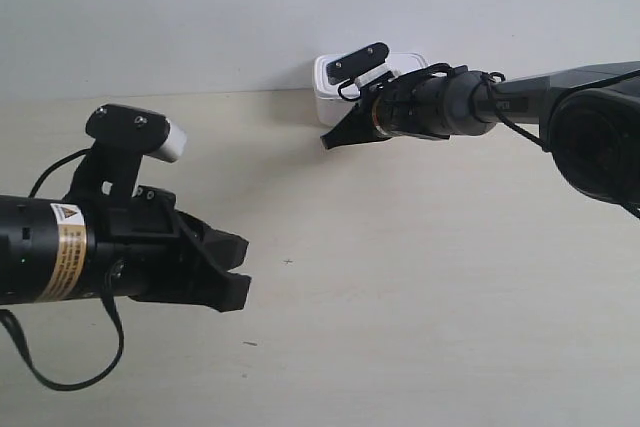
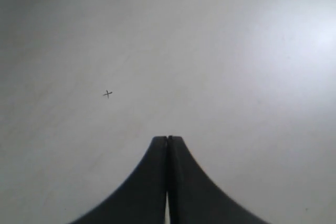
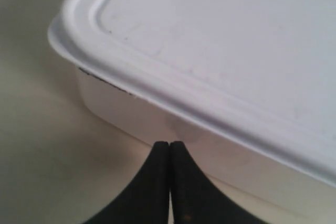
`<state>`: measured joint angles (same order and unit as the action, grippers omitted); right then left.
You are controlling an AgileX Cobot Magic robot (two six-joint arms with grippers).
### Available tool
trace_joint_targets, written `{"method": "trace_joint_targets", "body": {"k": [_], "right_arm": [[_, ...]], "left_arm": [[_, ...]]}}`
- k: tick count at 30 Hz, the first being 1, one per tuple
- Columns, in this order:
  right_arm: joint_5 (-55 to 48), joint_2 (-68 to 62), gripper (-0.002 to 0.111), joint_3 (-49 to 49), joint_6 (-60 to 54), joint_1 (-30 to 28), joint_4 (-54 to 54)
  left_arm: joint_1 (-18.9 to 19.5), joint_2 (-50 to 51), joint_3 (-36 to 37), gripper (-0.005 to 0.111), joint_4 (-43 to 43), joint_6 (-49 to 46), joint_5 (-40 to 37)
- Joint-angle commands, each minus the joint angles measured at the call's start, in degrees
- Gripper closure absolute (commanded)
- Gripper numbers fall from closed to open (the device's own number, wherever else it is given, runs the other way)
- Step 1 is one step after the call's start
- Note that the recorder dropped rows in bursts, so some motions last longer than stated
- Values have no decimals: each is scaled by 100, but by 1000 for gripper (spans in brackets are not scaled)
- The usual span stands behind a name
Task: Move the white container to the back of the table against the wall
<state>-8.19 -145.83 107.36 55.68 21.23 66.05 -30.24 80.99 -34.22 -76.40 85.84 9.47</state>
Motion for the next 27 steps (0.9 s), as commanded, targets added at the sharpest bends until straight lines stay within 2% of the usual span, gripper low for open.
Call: {"method": "trace_joint_targets", "body": {"k": [1, 5, 8, 13, 17, 27], "right_arm": [[-100, 47, 108, 99, -18, -56, -158], [-248, 47, 108, 56, -379, -41, -510], [-149, 117, 108, -147, -977, 35, -677], [-87, 331, 108, -509, -918, 73, -834], [370, 702, 108, -1043, -918, 73, -861], [879, 2216, 108, -2622, -898, 73, -1261]], "left_arm": [[-47, -364, 282, 107, 59, -4, -297], [-47, -573, 428, 107, 72, 23, -750], [-47, -695, 455, 107, 72, 23, -724], [-47, -847, 514, 107, 72, 156, -494], [-47, -1032, 694, 107, 197, 156, -164], [-47, -2217, 1556, 107, 574, 146, -183]]}}
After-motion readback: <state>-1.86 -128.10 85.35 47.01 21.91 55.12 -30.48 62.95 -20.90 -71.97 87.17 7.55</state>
